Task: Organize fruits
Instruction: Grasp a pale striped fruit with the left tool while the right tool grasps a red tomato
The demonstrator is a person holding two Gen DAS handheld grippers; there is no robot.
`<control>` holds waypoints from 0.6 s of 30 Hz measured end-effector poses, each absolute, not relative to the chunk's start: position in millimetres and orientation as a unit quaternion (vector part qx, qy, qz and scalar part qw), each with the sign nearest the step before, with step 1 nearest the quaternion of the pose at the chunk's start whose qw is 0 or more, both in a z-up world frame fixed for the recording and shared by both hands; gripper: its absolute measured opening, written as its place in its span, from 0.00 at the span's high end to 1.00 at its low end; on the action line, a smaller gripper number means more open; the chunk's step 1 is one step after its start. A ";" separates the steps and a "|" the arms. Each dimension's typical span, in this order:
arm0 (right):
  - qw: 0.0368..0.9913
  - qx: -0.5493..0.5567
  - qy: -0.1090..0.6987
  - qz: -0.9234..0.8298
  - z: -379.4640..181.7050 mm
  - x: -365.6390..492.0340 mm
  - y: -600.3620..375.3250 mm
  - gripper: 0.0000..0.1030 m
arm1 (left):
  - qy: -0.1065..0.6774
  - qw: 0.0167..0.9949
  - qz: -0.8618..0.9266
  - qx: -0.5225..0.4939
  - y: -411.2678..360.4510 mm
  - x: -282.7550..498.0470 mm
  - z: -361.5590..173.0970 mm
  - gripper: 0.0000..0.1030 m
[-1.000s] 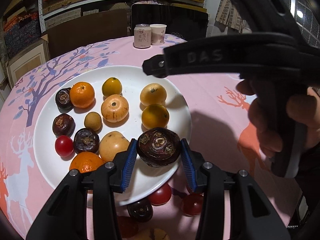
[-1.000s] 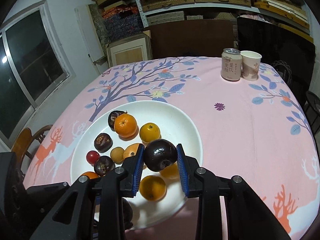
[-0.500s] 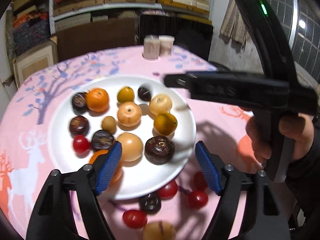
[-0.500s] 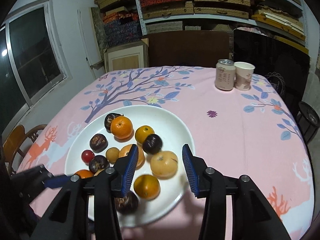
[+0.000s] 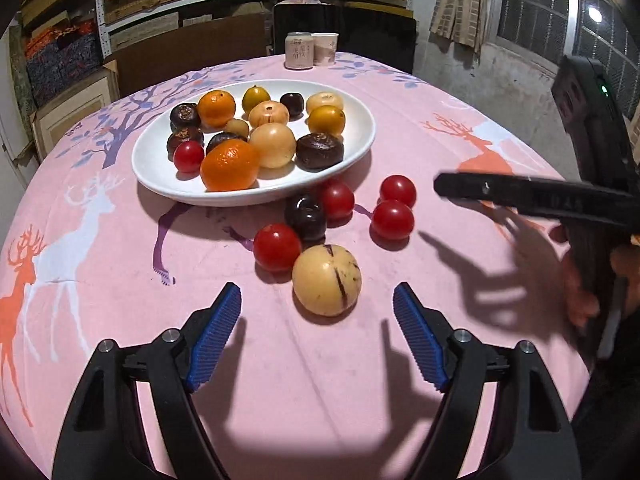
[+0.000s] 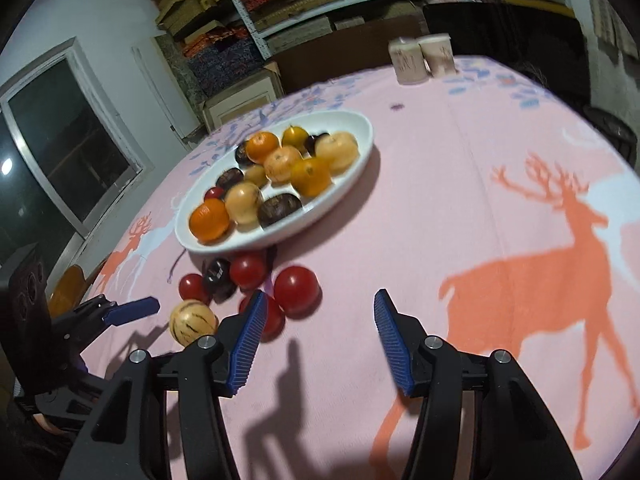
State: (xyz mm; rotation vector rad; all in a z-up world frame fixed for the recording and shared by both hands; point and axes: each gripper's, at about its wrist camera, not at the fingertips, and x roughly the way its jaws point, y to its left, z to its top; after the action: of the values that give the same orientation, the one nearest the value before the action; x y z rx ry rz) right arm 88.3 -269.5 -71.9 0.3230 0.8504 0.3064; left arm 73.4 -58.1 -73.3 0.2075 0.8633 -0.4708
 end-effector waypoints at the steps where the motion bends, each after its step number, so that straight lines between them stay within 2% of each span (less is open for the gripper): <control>1: 0.887 0.167 0.405 0.146 -72.4 87.8 -273.2 0.46 | 0.418 0.876 -0.225 0.089 -59.5 78.3 -74.0 0.29; 2: 0.887 0.182 0.398 0.146 -72.7 87.1 -278.5 0.46 | 0.418 0.877 -0.223 0.085 -60.6 81.1 -74.5 0.31; 3: 0.884 0.189 0.401 0.146 -75.0 87.9 -280.9 0.46 | 0.420 0.876 -0.221 0.090 -64.1 85.7 -76.2 0.46; 5: 0.879 0.186 0.417 0.137 -80.3 90.8 -279.6 0.45 | 0.430 0.870 -0.218 0.099 -68.1 90.6 -82.3 0.61; 12: 0.887 0.146 0.413 0.149 -75.1 87.6 -265.8 0.46 | 0.416 0.875 -0.239 0.059 -54.3 84.1 -74.6 0.63; 18: 0.886 0.107 0.426 0.144 -74.5 84.9 -250.2 0.46 | 0.391 0.897 -0.192 0.082 -53.6 75.0 -66.7 0.63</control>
State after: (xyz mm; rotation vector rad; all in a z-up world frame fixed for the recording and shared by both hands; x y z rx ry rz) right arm 84.9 -250.2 -74.5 0.2235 0.8867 0.3004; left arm 75.0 -53.6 -66.7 0.1691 0.8099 -0.3971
